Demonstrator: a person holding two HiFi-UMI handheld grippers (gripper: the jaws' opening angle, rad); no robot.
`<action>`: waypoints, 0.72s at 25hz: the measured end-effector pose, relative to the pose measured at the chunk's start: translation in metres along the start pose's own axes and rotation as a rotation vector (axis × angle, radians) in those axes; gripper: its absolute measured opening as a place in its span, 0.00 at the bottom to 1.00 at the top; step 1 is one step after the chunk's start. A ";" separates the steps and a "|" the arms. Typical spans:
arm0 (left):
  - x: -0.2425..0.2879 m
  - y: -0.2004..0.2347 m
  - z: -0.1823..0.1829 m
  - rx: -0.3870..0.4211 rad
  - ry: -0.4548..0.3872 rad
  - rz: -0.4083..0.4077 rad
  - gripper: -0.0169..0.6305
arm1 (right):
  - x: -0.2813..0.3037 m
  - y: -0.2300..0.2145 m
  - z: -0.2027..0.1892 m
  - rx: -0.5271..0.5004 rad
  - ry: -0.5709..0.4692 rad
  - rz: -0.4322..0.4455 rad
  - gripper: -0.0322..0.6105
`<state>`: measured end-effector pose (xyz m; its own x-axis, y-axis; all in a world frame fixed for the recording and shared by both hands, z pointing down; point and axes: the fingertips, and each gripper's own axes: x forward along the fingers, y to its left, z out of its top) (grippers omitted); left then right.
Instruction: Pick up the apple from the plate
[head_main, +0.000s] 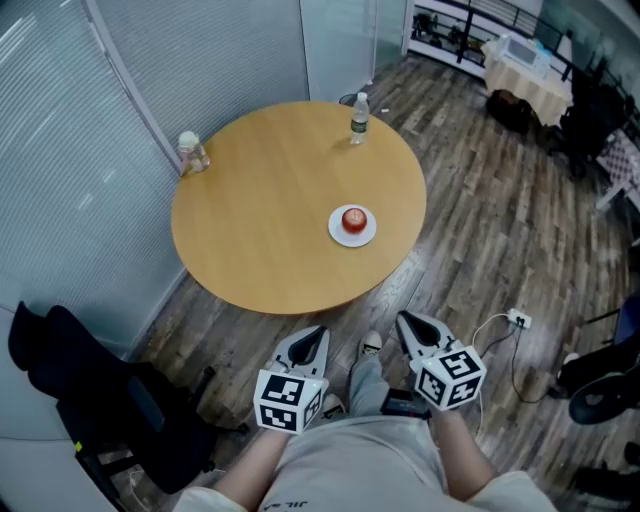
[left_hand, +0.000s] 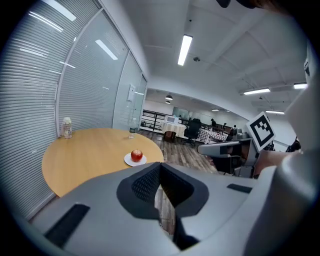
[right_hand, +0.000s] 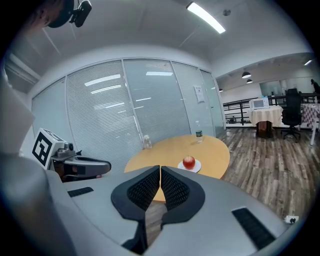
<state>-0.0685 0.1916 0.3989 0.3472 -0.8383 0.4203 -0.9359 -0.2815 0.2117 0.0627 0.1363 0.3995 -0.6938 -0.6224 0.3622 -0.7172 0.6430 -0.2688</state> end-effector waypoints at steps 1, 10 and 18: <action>0.007 0.004 0.003 -0.002 0.002 0.005 0.03 | 0.008 -0.005 0.004 0.002 0.000 0.007 0.10; 0.090 0.042 0.054 -0.022 -0.011 0.068 0.03 | 0.084 -0.067 0.064 -0.044 0.004 0.065 0.10; 0.157 0.061 0.095 -0.038 -0.022 0.125 0.03 | 0.129 -0.130 0.104 -0.068 0.026 0.106 0.10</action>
<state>-0.0768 -0.0020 0.3941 0.2264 -0.8757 0.4266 -0.9687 -0.1567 0.1925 0.0595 -0.0734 0.3883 -0.7626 -0.5384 0.3586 -0.6335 0.7336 -0.2459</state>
